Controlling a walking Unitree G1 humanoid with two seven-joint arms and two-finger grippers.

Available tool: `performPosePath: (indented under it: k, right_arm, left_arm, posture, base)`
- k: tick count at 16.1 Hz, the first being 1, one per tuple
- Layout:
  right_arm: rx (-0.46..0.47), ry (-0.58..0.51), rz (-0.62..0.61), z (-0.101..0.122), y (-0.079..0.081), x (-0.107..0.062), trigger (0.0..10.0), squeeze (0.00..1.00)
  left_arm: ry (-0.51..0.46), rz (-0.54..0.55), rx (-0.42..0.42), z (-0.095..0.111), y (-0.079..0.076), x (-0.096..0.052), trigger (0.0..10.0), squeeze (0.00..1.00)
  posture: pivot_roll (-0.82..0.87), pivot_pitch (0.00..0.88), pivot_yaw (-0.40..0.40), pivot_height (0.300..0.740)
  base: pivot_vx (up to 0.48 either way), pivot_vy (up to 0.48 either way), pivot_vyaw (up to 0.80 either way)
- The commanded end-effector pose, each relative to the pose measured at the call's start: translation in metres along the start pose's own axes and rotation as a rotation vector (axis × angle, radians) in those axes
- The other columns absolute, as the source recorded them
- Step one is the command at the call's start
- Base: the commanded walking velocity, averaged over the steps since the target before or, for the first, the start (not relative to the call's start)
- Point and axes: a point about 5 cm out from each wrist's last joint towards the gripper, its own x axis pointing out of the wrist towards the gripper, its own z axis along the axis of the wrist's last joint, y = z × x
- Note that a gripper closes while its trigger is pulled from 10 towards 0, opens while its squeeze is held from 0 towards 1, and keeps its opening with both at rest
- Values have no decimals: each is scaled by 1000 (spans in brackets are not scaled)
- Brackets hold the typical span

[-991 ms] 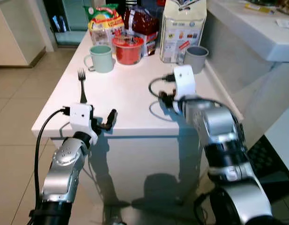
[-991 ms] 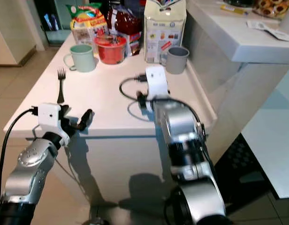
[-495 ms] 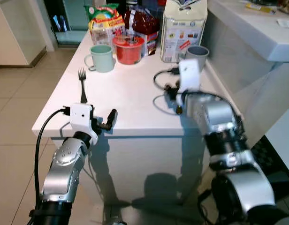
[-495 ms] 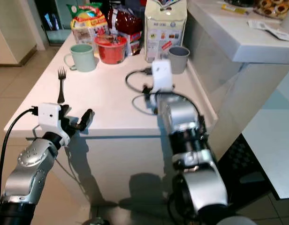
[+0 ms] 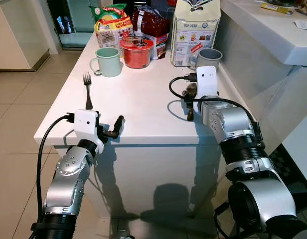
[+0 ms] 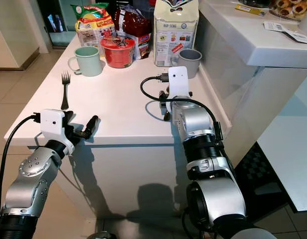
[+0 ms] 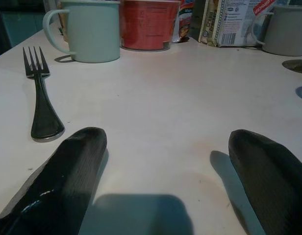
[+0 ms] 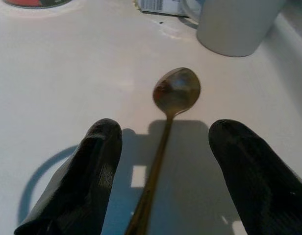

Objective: Setting the table

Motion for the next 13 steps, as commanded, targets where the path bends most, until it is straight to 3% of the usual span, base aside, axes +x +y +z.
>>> performPosePath:
  k: [1,13]
  right_arm:
    - [-9,6,-17,-3,-2,1,10000,0]
    - [-11,164,-23,-21,-1,2,10000,0]
  left_arm:
    - [-15,-2,17,6,0,1,10000,0]
    - [-15,0,22,6,0,2,10000,0]
  posture:
    - [134,0,-4,740]
    - [133,0,-10,740]
  base:
    - [0,0,0]
    - [0,0,0]
